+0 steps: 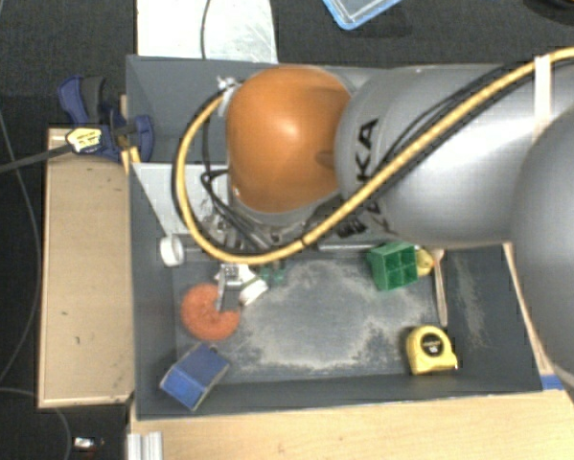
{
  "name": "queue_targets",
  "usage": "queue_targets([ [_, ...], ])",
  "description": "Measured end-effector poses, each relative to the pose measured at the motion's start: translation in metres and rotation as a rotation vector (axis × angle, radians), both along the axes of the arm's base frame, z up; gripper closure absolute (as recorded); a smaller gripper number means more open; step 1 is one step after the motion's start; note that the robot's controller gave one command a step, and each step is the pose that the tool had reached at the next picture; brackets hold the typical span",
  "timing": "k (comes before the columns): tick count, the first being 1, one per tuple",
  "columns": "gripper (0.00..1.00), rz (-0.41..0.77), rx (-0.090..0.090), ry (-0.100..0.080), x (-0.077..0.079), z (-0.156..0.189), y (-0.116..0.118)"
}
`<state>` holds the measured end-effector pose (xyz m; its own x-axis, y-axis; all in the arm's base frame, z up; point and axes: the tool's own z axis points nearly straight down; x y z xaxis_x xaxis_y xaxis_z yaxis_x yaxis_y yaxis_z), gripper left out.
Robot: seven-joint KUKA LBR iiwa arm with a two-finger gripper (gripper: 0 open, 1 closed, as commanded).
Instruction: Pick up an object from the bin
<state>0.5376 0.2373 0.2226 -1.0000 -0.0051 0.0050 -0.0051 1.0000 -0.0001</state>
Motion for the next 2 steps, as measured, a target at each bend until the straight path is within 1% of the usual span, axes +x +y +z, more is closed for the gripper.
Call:
queue_targets([
  [1,0.0,-0.006,0.002,-0.007,0.002,0.005,-0.002],
  [2,0.0,0.07,0.004,-0.01,-0.033,-0.08,0.004],
])
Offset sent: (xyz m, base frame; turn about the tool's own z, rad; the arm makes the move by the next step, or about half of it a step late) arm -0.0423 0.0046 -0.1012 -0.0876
